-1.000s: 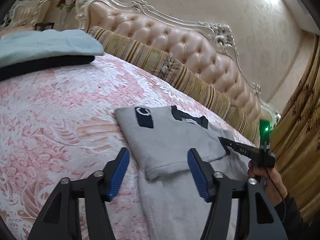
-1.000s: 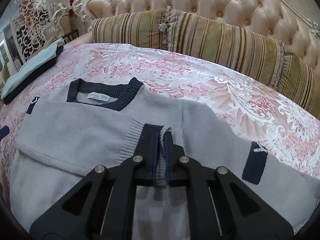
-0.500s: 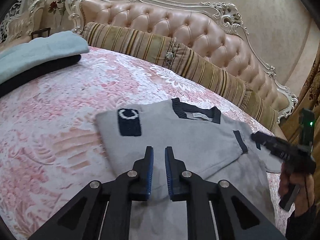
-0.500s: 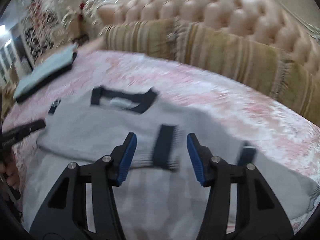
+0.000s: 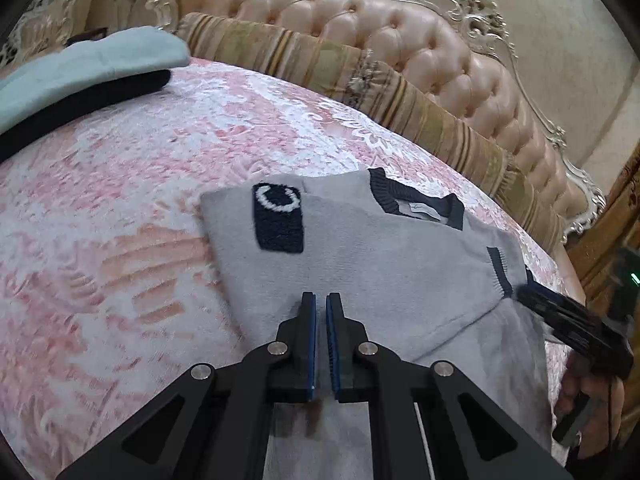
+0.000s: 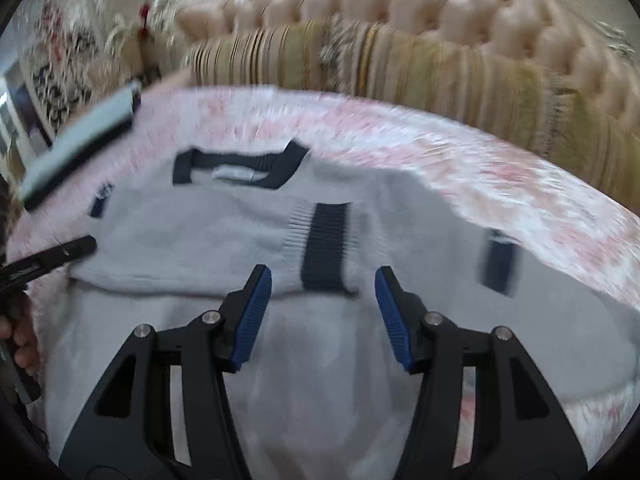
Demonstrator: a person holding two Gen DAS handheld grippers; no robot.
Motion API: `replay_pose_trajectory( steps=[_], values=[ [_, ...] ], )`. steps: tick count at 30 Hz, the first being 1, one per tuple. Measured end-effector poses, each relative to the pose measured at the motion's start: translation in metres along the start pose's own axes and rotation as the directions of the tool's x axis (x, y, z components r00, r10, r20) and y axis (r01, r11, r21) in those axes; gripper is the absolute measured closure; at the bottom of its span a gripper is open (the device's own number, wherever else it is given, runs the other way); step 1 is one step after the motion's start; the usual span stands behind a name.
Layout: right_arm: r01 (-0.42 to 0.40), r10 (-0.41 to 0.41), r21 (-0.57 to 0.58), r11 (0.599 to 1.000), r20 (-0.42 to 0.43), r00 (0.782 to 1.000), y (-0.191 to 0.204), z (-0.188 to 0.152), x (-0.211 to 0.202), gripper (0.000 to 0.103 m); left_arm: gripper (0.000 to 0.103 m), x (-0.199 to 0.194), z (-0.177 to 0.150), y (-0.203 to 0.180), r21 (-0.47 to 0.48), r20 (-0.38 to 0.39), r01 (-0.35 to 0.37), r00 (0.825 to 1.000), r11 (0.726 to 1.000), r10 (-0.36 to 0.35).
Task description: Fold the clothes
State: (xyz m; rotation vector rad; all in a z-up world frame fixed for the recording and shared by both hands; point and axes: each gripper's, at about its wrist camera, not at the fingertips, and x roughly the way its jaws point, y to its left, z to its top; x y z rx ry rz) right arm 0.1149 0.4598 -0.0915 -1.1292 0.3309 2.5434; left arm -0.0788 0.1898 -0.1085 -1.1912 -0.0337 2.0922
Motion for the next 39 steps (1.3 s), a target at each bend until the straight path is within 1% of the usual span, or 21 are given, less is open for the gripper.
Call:
replay_pose_trajectory(
  steps=[2, 4, 7, 9, 11, 13, 16, 19, 21, 24, 25, 26, 27, 28, 29, 32, 34, 36, 37, 38, 39],
  values=[
    [0.028, -0.03, 0.031, 0.999, 0.044, 0.999, -0.013, -0.016, -0.032, 0.035, 0.095, -0.009, -0.006, -0.014, 0.015, 0.012, 0.004, 1.0, 1.0, -0.004],
    [0.066, -0.072, 0.081, 0.995, 0.075, 0.995, -0.037, -0.041, -0.064, 0.026, 0.095, -0.018, -0.012, -0.031, 0.036, 0.022, 0.014, 1.0, 0.999, -0.015],
    [0.141, -0.157, 0.147, 0.979, 0.109, 0.981, -0.078, -0.079, -0.109, 0.024, 0.095, -0.024, -0.024, -0.083, 0.119, 0.034, 0.069, 0.997, 0.99, -0.074],
    [0.204, -0.231, 0.214, 0.955, 0.112, 0.966, -0.113, -0.099, -0.129, 0.022, 0.095, -0.022, -0.035, -0.137, 0.198, 0.03, 0.118, 0.992, 0.973, -0.126],
    [0.253, -0.294, 0.282, 0.925, 0.11, 0.95, -0.149, -0.114, -0.144, 0.021, 0.095, -0.014, -0.047, -0.195, 0.276, 0.014, 0.163, 0.985, 0.947, -0.174],
    [0.293, -0.349, 0.354, 0.888, 0.104, 0.931, -0.182, -0.125, -0.156, 0.021, 0.095, 0.002, -0.061, -0.247, 0.341, -0.016, 0.195, 0.979, 0.92, -0.202],
    [0.31, -0.398, 0.465, 0.829, 0.103, 0.911, -0.222, -0.134, -0.178, 0.021, 0.095, 0.027, -0.082, -0.326, 0.432, -0.066, 0.244, 0.969, 0.868, -0.239],
    [0.364, -0.464, 0.492, 0.791, 0.095, 0.881, -0.243, -0.137, -0.195, 0.019, 0.095, 0.053, -0.104, -0.402, 0.515, -0.121, 0.289, 0.957, 0.807, -0.265],
    [0.383, -0.495, 0.508, 0.771, 0.099, 0.863, -0.254, -0.141, -0.207, 0.016, 0.095, 0.073, -0.12, -0.44, 0.561, -0.16, 0.303, 0.953, 0.77, -0.259],
    [0.385, -0.493, 0.499, 0.777, 0.101, 0.864, -0.259, -0.147, -0.212, 0.015, 0.095, 0.091, -0.135, -0.479, 0.622, -0.19, 0.306, 0.952, 0.721, -0.241],
    [0.36, -0.466, 0.497, 0.789, 0.102, 0.879, -0.261, -0.15, -0.212, 0.015, 0.095, 0.096, -0.14, -0.492, 0.641, -0.199, 0.307, 0.952, 0.703, -0.234],
    [0.336, -0.438, 0.495, 0.801, 0.103, 0.893, -0.264, -0.154, -0.212, 0.015, 0.092, 0.102, -0.144, -0.506, 0.656, -0.217, 0.32, 0.948, 0.684, -0.235],
    [0.31, -0.409, 0.494, 0.813, 0.105, 0.906, -0.266, -0.157, -0.212, 0.015, 0.078, 0.105, -0.149, -0.515, 0.662, -0.236, 0.337, 0.941, 0.669, -0.241],
    [0.277, -0.374, 0.492, 0.825, 0.107, 0.921, -0.267, -0.161, -0.213, 0.015, 0.07, 0.108, -0.153, -0.521, 0.668, -0.245, 0.347, 0.938, 0.658, -0.246],
    [0.264, -0.356, 0.483, 0.835, 0.107, 0.928, -0.267, -0.163, -0.211, 0.015, 0.063, 0.112, -0.156, -0.527, 0.679, -0.243, 0.341, 0.94, 0.65, -0.24],
    [0.216, -0.295, 0.442, 0.871, 0.117, 0.948, -0.268, -0.164, -0.206, 0.015, 0.062, 0.124, -0.157, -0.526, 0.71, -0.208, 0.276, 0.961, 0.647, -0.182],
    [0.251, -0.31, 0.39, 0.886, 0.098, 0.946, -0.269, -0.155, -0.197, 0.015, 0.062, 0.129, -0.15, -0.513, 0.712, -0.205, 0.253, 0.967, 0.655, -0.151],
    [0.309, -0.346, 0.334, 0.89, 0.056, 0.936, -0.271, -0.139, -0.182, 0.015, 0.059, 0.133, -0.147, -0.496, 0.741, -0.209, 0.226, 0.973, 0.632, -0.102],
    [0.317, -0.351, 0.324, 0.891, 0.051, 0.935, -0.273, -0.134, -0.178, 0.015, 0.059, 0.135, -0.145, -0.488, 0.756, -0.21, 0.213, 0.975, 0.619, -0.078],
    [0.319, -0.354, 0.327, 0.889, 0.052, 0.934, -0.277, -0.127, -0.174, 0.015, 0.068, 0.135, -0.142, -0.482, 0.758, -0.213, 0.205, 0.975, 0.619, -0.062],
    [0.314, -0.35, 0.336, 0.888, 0.051, 0.935, -0.282, -0.119, -0.168, 0.013, 0.093, 0.135, -0.139, -0.478, 0.747, -0.217, 0.203, 0.974, 0.632, -0.056]
  ],
)
